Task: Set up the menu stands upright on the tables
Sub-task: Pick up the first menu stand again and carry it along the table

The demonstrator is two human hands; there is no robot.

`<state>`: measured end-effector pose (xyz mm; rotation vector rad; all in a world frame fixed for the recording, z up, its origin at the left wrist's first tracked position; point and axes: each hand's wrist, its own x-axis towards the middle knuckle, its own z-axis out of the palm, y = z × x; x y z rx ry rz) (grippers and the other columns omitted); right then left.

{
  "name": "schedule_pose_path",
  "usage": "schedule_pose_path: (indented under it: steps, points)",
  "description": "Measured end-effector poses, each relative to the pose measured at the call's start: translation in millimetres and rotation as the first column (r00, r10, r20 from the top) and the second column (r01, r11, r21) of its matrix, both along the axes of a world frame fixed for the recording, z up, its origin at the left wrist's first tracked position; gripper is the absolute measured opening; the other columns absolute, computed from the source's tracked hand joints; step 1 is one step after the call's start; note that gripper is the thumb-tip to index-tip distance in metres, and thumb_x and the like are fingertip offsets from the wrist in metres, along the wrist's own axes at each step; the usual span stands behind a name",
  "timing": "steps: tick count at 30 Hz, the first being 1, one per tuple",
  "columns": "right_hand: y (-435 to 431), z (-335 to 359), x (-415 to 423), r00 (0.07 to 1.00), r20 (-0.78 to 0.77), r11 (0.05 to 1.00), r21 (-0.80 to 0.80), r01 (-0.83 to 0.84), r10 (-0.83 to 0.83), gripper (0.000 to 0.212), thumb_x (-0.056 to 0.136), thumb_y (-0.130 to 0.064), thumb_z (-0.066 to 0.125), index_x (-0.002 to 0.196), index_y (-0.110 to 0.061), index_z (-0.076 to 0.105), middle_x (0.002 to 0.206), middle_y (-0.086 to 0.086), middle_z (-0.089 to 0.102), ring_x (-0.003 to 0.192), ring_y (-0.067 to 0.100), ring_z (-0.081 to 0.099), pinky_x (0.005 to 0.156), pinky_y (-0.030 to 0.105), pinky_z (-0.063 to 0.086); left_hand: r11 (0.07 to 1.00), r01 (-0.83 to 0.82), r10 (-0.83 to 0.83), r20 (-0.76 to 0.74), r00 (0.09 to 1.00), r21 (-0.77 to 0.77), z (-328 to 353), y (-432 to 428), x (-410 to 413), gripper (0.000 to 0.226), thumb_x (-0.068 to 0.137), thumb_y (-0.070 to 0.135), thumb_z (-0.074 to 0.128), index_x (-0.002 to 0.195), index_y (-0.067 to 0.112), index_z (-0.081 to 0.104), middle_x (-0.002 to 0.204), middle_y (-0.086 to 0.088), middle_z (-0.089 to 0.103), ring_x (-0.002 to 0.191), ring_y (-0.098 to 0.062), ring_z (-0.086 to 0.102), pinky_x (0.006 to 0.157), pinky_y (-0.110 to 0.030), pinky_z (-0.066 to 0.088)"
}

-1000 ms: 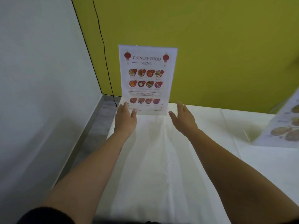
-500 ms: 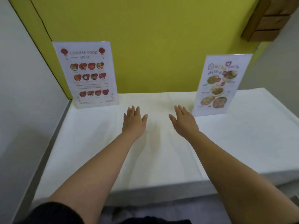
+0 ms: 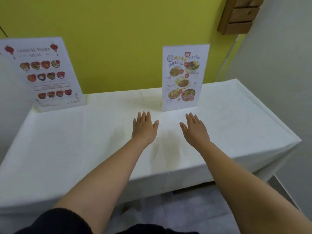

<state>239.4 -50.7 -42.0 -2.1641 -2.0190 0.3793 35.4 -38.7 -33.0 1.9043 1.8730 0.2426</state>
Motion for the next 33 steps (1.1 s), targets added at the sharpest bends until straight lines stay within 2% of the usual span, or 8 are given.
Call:
schedule_pose_path:
  steps: [9,15,19,22,25,30,33]
  points:
    - [34.0,-1.4,45.6,0.997,-0.037,0.997,0.035,0.074,-0.073,0.061,0.104,-0.042,0.026,0.156,-0.011,0.021,0.165,0.007,0.016,0.153,0.024,0.011,0.124,0.04,0.011,0.999,-0.034,0.033,0.027,0.999,0.038,5.4,45.7,43.2,0.066,0.106,0.042,0.025,0.159,0.006,0.008,0.167,-0.013,0.007,0.154,-0.027,-0.002,0.124,-0.043,0.0]
    - [82.0,6.6,71.0,0.995,-0.027,0.993,0.061,0.1,-0.098,0.061,0.104,-0.041,0.029,0.156,-0.011,0.021,0.164,0.009,0.019,0.153,0.026,0.014,0.124,0.041,0.013,0.994,-0.095,0.088,0.122,0.989,0.05,10.4,94.6,67.8,0.071,0.105,0.042,0.029,0.159,0.006,0.002,0.167,-0.013,0.007,0.154,-0.028,-0.001,0.124,-0.043,0.001]
    - [112.2,9.7,78.4,0.99,-0.062,0.989,0.06,0.133,-0.129,0.062,0.104,-0.041,0.032,0.155,-0.008,0.022,0.163,0.012,0.021,0.151,0.029,0.018,0.122,0.043,0.017,0.992,-0.104,0.089,0.183,0.979,0.073,13.1,119.2,76.1,0.072,0.105,0.039,0.033,0.159,0.006,-0.003,0.165,-0.016,0.012,0.154,-0.03,0.005,0.124,-0.044,0.003]
    - [132.3,8.1,79.0,0.983,-0.11,0.986,0.066,0.152,-0.144,0.064,0.103,-0.042,0.035,0.155,-0.007,0.021,0.162,0.014,0.024,0.15,0.03,0.022,0.121,0.043,0.021,0.987,-0.129,0.105,0.222,0.969,0.096,12.6,133.5,75.8,0.072,0.104,0.037,0.035,0.159,0.009,-0.002,0.162,-0.015,0.022,0.151,-0.033,0.016,0.124,-0.046,0.008]
    - [147.9,11.2,80.0,0.971,-0.191,0.981,0.095,0.167,-0.147,0.069,0.101,-0.042,0.042,0.154,-0.005,0.019,0.159,0.014,0.031,0.145,0.031,0.032,0.114,0.043,0.029,0.982,-0.157,0.127,0.243,0.962,0.109,12.7,142.3,76.5,0.071,0.104,0.037,0.037,0.159,0.01,0.0,0.157,-0.015,0.032,0.145,-0.036,0.026,0.121,-0.049,0.016]
    - [176.5,16.5,84.2,0.885,-0.397,0.961,0.027,0.276,-0.243,0.084,0.098,-0.039,0.051,0.158,-0.009,0.001,0.158,0.012,0.033,0.141,0.032,0.04,0.106,0.045,0.039,0.967,-0.228,0.184,0.31,0.933,0.112,9.5,149.3,86.1,0.07,0.103,0.038,0.038,0.159,0.018,0.001,0.151,-0.009,0.041,0.136,-0.036,0.037,0.114,-0.051,0.03]
    - [195.6,15.1,85.9,0.809,-0.544,0.964,-0.005,0.265,-0.225,0.076,0.095,-0.034,0.053,0.156,-0.011,0.013,0.152,0.008,0.042,0.136,0.03,0.046,0.101,0.042,0.043,0.95,-0.295,0.243,0.348,0.906,0.106,6.4,149.9,96.8,0.071,0.103,0.04,0.039,0.159,0.022,-0.002,0.152,-0.005,0.043,0.129,-0.036,0.048,0.102,-0.049,0.044]
